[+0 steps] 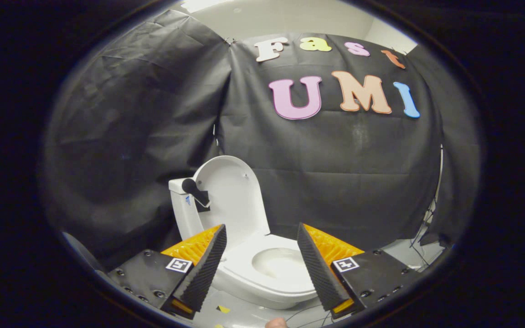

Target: Open the toilet lid.

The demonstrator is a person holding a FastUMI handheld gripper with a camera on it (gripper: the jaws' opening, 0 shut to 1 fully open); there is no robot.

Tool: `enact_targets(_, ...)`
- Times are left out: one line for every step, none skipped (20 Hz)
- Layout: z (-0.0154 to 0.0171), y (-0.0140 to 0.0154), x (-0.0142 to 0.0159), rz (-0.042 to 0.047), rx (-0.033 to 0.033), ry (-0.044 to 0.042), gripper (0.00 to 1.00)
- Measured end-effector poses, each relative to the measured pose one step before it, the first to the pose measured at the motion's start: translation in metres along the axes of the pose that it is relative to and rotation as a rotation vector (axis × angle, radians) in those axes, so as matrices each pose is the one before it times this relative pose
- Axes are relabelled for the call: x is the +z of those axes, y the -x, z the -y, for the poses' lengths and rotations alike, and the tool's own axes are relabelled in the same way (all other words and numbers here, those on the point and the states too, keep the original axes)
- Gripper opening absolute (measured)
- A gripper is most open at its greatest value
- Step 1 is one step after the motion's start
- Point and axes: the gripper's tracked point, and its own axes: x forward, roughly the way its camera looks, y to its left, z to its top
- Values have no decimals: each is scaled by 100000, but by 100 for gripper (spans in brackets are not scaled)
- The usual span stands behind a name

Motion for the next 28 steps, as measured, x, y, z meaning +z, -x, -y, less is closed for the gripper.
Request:
enact_targets(270, 40, -34, -55, 491, -621, 96)
enact_targets(365, 77, -215, -506, -169, -969, 96)
enact_targets(433, 7, -198, -346, -345, -1381, 96)
enact_targets(582, 18, -156, -625, -723, -1904, 96)
enact_targets(478, -77, -214, -747, -633, -2346, 96)
enact_targets(577, 54, 77, -271, -871, -2914, 96)
enact_targets(516, 105, 207, 113, -885, -3389, 96)
enact_targets(401, 26, 323, 626, -685, -3584, 96)
enact_targets(361, -15, 165, 312, -739, -3225, 96)
enact_targets(248, -130, 10, 4, -365, -1966, 96)
enact_targets(195, -107, -136, -204, -756, -851, 96)
enact_targets(230, -50, -34, -214, -811, 80, 96)
enact_targets(123, 114, 44, -113, -352, 474, 96)
enact_targets(-52, 13, -104, -338, -2, 580, 96)
enact_targets(-113, -3, -200, -276, 389, 725, 96)
enact_targets(-137, -32, -18, -234, 200, 942, 96)
enact_targets(-32, 7, -129, -306, 95, 669, 96)
enact_targets(-102, 11, -57, -236, 38, 444, 96)
enact_targets(11, -10, 3, 47, 103, 191, 96)
enact_targets(19, -6, 58, 90, -111, -109, 96)
enact_targets(6, 31, 29, 95, -13, -132, 96)
enact_targets(7, -6, 116, 243, 7, 65, 96)
enact_targets(63, 41, 43, 187, -147, 410, 96)
enact_targets(110, -14, 33, 191, -170, 543, 96)
enact_targets(45, 23, 5, 136, -190, 599, 96)
enact_targets(-30, 61, 50, 148, -172, 588, 96)
enact_targets(2, -45, -81, 18, -118, 588, 96)
enact_targets(-4, 3, -16, -150, -3, 825, 96)
